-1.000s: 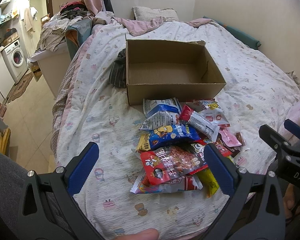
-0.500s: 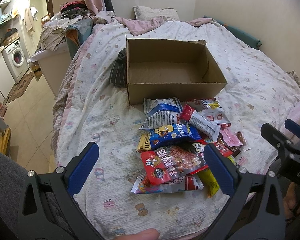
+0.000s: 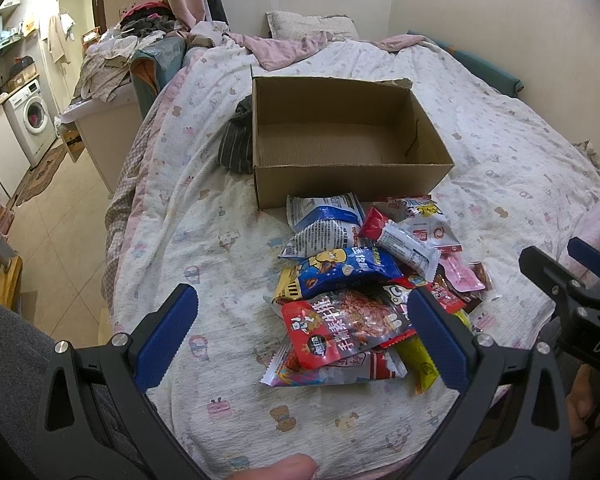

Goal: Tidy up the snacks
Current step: 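Grasp the blue-yellow cartoon bag with left tool while right tool grasps the pink sachet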

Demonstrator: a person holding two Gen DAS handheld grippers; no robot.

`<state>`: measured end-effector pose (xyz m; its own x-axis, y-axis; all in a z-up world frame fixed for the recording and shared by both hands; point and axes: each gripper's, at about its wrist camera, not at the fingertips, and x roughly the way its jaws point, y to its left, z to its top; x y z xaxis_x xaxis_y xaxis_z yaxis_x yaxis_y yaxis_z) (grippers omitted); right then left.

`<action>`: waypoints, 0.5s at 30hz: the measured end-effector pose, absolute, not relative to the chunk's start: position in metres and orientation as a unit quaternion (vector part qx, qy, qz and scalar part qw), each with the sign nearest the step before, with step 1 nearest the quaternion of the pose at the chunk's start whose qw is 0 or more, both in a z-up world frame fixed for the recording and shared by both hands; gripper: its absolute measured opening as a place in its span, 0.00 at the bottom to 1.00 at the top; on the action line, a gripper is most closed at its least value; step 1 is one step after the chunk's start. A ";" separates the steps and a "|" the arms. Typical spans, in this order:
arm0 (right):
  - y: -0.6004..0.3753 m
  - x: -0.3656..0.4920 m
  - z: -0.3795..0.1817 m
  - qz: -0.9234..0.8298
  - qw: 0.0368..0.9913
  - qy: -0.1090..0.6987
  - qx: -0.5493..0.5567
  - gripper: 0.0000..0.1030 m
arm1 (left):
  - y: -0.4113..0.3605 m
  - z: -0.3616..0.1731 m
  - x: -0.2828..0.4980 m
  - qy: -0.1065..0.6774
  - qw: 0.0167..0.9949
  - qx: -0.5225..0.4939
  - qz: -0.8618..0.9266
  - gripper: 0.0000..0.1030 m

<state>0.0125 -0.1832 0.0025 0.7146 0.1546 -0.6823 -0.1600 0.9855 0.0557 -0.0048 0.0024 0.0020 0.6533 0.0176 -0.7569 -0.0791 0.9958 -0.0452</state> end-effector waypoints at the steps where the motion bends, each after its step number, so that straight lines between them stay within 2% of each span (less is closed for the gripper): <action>1: -0.183 0.013 0.002 0.086 0.925 0.369 -0.003 1.00 | 0.003 0.002 -0.005 0.417 0.908 -0.037 0.026 1.00; 6: -0.187 0.015 0.004 0.092 0.921 0.379 0.013 1.00 | 0.007 0.003 0.004 0.450 0.891 -0.046 0.027 1.00; 15: -0.203 0.037 -0.009 0.099 0.888 0.442 0.075 1.00 | 0.012 -0.009 0.089 0.586 0.807 -0.068 -0.009 1.00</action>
